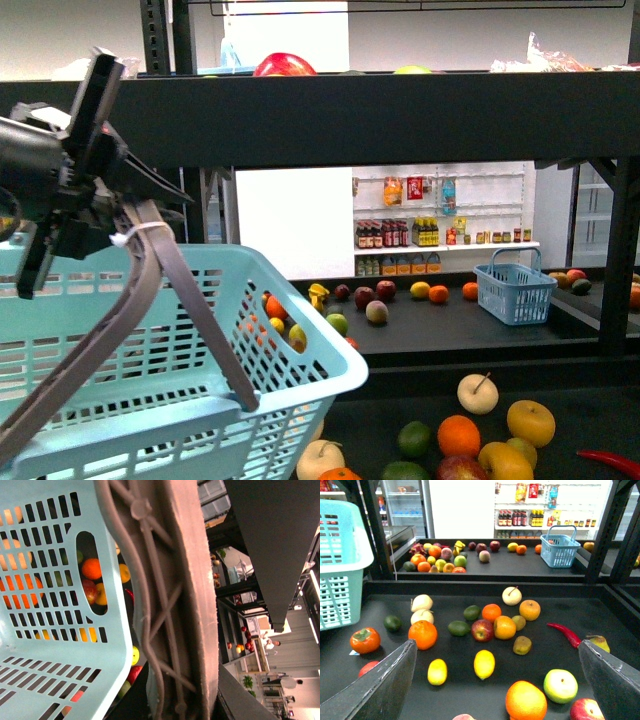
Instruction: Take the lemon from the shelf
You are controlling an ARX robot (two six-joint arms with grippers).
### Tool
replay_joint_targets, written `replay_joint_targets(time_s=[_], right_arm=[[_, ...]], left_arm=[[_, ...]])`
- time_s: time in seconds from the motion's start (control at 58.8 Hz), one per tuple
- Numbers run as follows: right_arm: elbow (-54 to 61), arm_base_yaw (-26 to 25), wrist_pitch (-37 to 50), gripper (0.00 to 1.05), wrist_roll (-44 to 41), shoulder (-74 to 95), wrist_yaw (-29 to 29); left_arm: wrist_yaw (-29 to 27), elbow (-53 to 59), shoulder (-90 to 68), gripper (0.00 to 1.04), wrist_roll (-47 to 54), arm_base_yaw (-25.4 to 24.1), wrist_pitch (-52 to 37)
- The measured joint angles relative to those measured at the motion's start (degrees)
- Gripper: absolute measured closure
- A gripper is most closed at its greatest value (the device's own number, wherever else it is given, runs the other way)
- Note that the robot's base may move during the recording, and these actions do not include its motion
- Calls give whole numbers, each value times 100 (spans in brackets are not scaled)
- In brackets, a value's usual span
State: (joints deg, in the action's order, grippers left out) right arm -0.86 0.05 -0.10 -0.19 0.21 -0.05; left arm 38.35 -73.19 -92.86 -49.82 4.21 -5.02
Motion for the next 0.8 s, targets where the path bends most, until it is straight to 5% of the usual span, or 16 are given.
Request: replay_joint_targets(time_s=[0.731,0.799], right_arm=[[0,0,0,7,0,0,0],[-164,275,-527,7,-317,302,1027]], left_arm=[[-518,-782,-1141,91,68,1519,-262],[-533,-782,-1141,91,74,1569,-262]])
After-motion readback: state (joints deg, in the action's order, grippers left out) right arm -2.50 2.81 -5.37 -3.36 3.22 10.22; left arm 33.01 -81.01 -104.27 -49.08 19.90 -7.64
